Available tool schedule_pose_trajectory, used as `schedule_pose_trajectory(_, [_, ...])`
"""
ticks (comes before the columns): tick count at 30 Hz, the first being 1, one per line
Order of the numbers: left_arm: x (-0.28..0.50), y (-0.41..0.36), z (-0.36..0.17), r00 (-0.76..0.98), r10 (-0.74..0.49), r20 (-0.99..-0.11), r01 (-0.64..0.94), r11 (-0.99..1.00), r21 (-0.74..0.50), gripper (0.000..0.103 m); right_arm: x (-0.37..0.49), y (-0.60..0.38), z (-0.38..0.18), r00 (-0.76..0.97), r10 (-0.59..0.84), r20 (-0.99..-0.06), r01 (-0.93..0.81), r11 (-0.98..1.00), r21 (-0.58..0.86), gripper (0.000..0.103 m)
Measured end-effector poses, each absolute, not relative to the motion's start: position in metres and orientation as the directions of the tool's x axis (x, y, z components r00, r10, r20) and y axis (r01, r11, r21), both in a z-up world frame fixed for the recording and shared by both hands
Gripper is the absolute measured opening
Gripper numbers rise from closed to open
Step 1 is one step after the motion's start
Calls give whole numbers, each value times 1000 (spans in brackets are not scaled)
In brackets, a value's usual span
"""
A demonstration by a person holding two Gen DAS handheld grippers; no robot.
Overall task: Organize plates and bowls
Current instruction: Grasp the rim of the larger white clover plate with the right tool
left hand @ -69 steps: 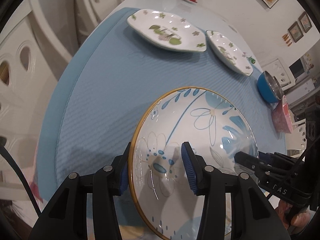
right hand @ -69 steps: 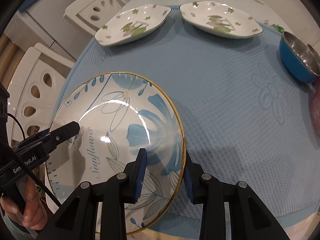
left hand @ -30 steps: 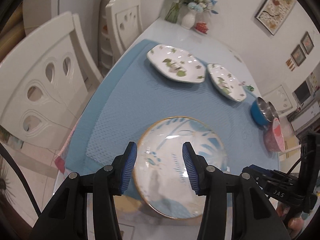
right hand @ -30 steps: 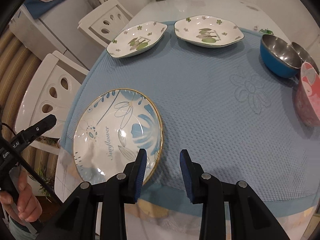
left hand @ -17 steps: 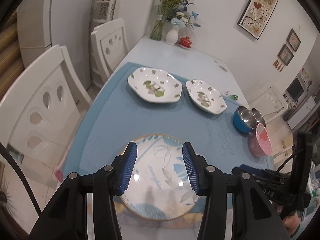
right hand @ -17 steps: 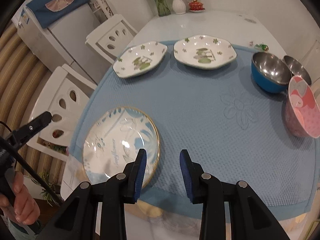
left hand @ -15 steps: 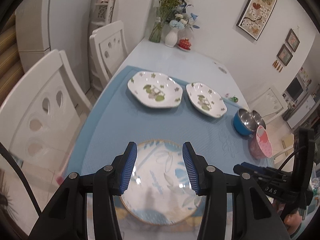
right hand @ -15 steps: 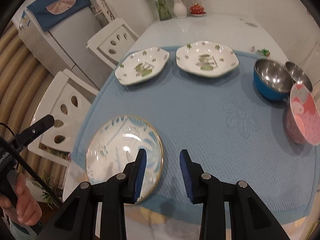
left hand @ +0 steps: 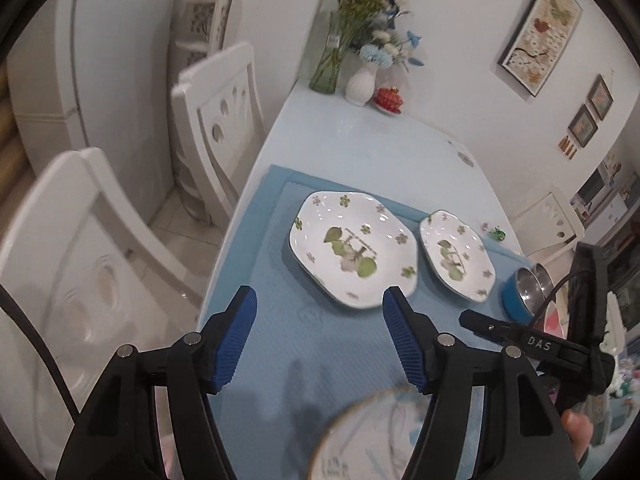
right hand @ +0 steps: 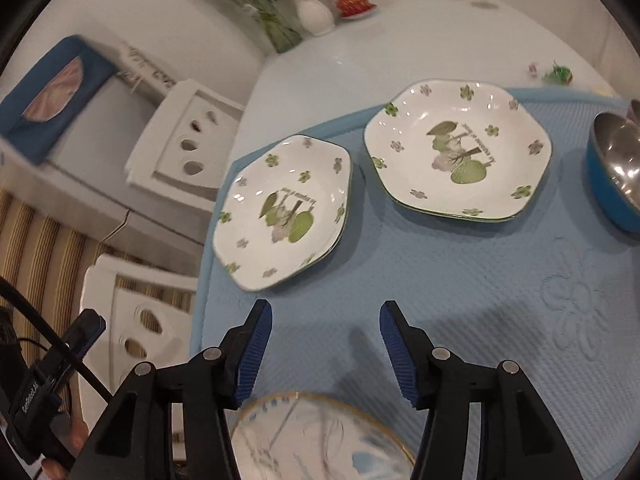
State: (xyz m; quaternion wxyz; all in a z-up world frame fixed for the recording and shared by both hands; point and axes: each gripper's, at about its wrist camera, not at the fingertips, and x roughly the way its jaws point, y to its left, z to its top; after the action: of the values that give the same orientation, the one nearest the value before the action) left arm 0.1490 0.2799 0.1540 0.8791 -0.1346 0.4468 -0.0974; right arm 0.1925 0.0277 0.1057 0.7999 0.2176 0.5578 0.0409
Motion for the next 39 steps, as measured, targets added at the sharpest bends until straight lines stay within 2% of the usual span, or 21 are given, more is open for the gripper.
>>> schedule_pose_trajectory(7, [227, 274, 90, 486, -352, -800, 35, 922, -385, 64, 242, 29, 65, 335, 245, -910, 223, 918, 329, 54])
schedule_pose_trajectory(16, [277, 266, 38, 428, -401, -810, 14, 899, -437, 63, 284, 45, 36, 309, 208, -928, 186, 944, 273, 41])
schedule_pose_trajectory(21, [287, 270, 25, 421, -412, -808, -4, 890, -455, 62, 294, 52, 25, 288, 209, -935, 164, 951, 263, 34])
schedule_pose_trajectory(26, [289, 272, 24, 420, -414, -807, 6, 891, -454, 62, 292, 67, 27, 287, 147, -947, 153, 968, 197, 34])
schedule_pose_trajectory(35, [294, 277, 21, 413, -404, -816, 21, 900, -435, 62, 266, 98, 26, 244, 220, -945, 145, 955, 260, 34])
schedule_pose_trajectory(39, [298, 275, 17, 404, -403, -821, 42, 905, -424, 62, 268, 80, 23, 268, 184, -946, 188, 953, 239, 34])
